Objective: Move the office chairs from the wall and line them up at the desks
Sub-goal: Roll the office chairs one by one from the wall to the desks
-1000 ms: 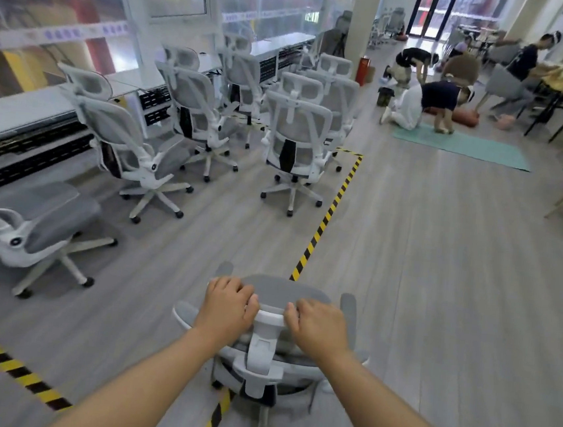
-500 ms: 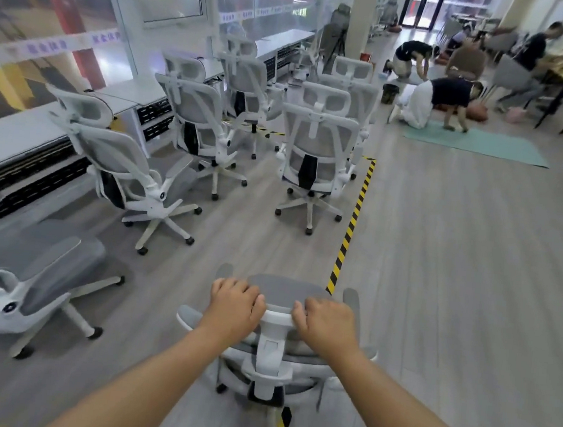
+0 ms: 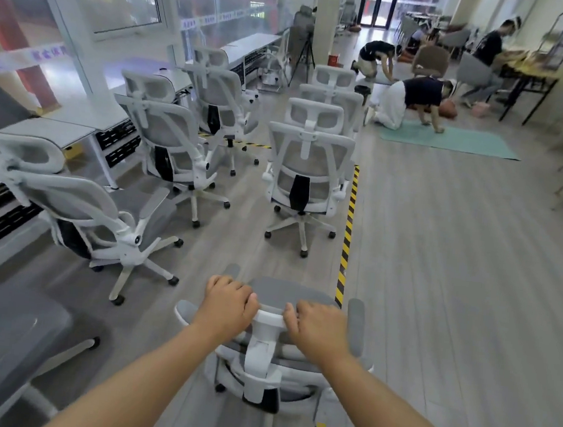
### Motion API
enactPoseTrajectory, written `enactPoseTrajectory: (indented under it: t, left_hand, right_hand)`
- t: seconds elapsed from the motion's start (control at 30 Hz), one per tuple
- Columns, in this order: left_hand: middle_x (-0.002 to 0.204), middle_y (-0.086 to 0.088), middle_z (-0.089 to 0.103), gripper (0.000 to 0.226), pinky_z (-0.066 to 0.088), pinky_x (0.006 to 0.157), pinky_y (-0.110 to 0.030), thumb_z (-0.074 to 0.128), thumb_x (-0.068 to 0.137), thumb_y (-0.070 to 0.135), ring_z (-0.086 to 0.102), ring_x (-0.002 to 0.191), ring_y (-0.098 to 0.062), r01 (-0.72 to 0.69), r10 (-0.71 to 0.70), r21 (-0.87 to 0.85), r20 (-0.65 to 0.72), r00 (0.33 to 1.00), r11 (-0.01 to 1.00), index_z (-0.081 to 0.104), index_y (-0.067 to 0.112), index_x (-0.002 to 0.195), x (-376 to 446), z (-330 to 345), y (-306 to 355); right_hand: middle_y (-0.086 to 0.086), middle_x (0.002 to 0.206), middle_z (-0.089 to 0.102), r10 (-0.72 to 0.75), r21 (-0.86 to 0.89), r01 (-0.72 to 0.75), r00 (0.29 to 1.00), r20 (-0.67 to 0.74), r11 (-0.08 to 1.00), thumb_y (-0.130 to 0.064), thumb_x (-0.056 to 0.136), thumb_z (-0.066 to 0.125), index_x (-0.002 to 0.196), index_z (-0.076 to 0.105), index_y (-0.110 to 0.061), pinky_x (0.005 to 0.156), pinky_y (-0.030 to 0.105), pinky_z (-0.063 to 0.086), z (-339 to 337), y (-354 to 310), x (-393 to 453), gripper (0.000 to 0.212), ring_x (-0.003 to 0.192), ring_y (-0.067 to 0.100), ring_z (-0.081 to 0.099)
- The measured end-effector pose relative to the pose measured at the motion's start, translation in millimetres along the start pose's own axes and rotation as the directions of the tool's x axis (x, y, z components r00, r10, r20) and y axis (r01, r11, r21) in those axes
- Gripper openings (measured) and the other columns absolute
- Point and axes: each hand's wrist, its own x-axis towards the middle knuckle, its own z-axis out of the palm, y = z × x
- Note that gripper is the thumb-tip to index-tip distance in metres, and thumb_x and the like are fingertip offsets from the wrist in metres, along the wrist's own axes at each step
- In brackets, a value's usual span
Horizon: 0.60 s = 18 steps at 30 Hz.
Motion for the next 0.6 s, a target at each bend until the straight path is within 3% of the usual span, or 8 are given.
enactPoseTrajectory:
  t: [0.17, 0.3, 0.6]
  left_hand:
    - [0.066, 0.005, 0.059, 0.04, 0.034, 0.083, -0.037, 0.035, 0.094, 0.034, 0.05, 0.07, -0.02, -0.017, 0.017, -0.019, 0.012, 1.0, 1.0, 0.061, 0.021, 0.067, 68.0, 22.2, -40.0]
    - [0.066, 0.003, 0.056, 0.041, 0.044, 0.078, -0.04, 0.033, 0.094, 0.035, 0.047, 0.067, -0.022, -0.015, 0.016, -0.038, 0.031, 0.999, 0.999, 0.06, 0.019, 0.067, 119.8, 39.2, -63.8]
    - [0.074, 0.003, 0.06, 0.044, 0.042, 0.082, -0.04, 0.028, 0.098, 0.04, 0.049, 0.073, -0.022, -0.041, 0.051, -0.089, 0.113, 0.992, 0.995, 0.063, 0.022, 0.077, 198.3, 58.1, -100.8]
  right_hand:
    - [-0.004, 0.044, 0.044, 0.017, 0.007, -0.017, 1.0, 0.002, 1.0, -0.046, 0.093, 0.043, 0.054, 0.039, -0.024, 0.04, 0.027, 0.026, 30.0, 2.5, 72.8, 0.045, 0.035, 0.019, 0.035]
    - [-0.004, 0.045, 0.045, 0.038, -0.016, -0.038, 0.999, -0.021, 0.999, -0.045, 0.093, 0.042, 0.056, 0.038, -0.024, 0.043, 0.026, 0.024, 47.5, 9.9, 126.7, 0.043, 0.037, 0.017, 0.031]
    - [-0.005, 0.05, 0.043, 0.119, -0.014, -0.118, 0.991, 0.056, 0.993, -0.041, 0.094, 0.038, 0.058, 0.037, -0.023, 0.056, 0.033, 0.033, 74.9, 16.5, 210.4, 0.04, 0.048, 0.018, 0.031]
